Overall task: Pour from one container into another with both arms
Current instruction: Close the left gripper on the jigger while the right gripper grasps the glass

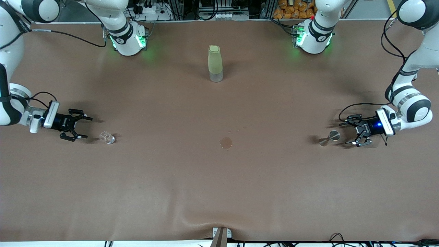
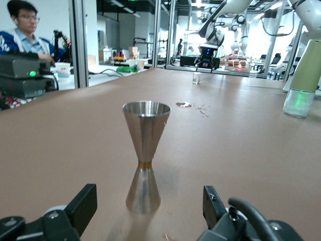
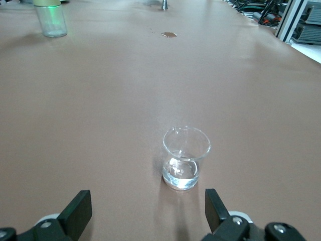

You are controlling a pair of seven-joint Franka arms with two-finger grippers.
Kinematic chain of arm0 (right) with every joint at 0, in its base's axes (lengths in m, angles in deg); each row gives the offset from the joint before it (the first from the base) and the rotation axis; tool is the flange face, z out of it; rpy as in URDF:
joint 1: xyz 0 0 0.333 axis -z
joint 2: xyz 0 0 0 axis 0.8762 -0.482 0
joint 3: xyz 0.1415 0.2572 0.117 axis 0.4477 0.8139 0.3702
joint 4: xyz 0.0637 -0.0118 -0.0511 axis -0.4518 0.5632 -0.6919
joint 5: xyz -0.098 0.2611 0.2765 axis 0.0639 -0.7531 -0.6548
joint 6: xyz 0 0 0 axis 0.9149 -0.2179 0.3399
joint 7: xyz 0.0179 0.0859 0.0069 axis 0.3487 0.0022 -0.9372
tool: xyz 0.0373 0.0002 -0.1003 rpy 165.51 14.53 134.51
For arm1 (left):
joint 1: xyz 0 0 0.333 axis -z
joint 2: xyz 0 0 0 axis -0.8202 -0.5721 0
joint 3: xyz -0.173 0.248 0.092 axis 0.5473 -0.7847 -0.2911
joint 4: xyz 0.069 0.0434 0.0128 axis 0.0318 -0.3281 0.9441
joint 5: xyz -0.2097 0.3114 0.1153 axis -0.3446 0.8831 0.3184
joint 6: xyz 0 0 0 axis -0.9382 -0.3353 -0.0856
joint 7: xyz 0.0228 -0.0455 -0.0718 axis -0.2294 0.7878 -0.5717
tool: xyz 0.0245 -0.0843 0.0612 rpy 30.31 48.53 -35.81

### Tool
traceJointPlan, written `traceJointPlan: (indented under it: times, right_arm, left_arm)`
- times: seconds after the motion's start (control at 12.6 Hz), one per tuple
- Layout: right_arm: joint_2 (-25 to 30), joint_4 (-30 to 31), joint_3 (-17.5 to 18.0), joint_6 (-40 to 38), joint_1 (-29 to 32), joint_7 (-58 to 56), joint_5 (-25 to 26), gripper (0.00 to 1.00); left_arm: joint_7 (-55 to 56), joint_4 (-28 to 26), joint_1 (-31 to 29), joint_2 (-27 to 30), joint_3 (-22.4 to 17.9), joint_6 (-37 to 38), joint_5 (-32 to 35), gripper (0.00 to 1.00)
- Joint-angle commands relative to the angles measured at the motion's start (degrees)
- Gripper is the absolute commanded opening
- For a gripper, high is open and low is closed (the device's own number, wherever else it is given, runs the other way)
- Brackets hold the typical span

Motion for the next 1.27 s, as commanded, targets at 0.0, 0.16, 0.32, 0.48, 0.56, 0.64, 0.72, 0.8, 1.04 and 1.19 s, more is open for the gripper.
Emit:
traceJointPlan:
  times: [0.0,0.16,0.32,0.48,0.56,0.64,0.72,0.8,1.04,1.19]
  right_arm:
    - [-3.49,-0.98,-0.12,-1.76,0.43,-10.37,-4.22,1.0]
    - [-5.95,-0.98,-0.12,-3.25,0.26,-15.02,-8.25,1.0]
    - [-8.06,-1.06,-0.12,-4.92,-0.27,-17.4,-11.51,1.0]
    - [-9.55,-0.98,-0.03,-6.24,-0.27,-20.39,-15.46,1.0]
    - [-10.78,-1.06,0.05,-7.12,-0.27,-21.1,-16.79,1.0]
    - [-11.66,-1.06,0.05,-8.43,-0.27,-21.19,-18.1,1.0]
    - [-12.54,-1.06,0.05,-10.36,-0.27,-21.28,-19.68,1.0]
    - [-12.9,-1.06,0.05,-11.86,0.08,-21.8,-20.31,1.0]
    - [-14.21,-1.06,0.05,-13.1,0.78,-24.44,-22.95,1.0]
    - [-14.83,-0.98,0.14,-13.1,0.78,-26.28,-24.7,1.0]
  left_arm:
    - [-3.58,5.19,0.58,-5.04,1.93,1.35,-1.52,0.94]
    - [-6.04,6.79,1.63,-6.54,1.94,1.36,-1.52,0.9]
    - [-5.79,6.79,2.68,-6.81,1.94,1.44,-1.44,0.82]
    - [-6.31,6.79,3.74,-6.81,1.94,1.53,-1.44,0.8]
    - [-6.4,6.7,3.75,-6.81,1.94,1.53,-1.26,0.79]
    - [-6.4,6.79,3.66,-6.81,1.94,1.53,-1.17,0.78]
    - [-6.4,6.79,3.66,-6.72,1.94,1.53,-1.09,0.75]
    - [-6.4,6.79,3.66,-6.72,1.94,1.53,-1.08,0.74]
    - [-6.4,6.88,3.48,-6.72,1.94,1.7,-1.08,0.64]
    - [-6.4,6.79,3.57,-6.72,1.94,2.06,-1.17,0.63]
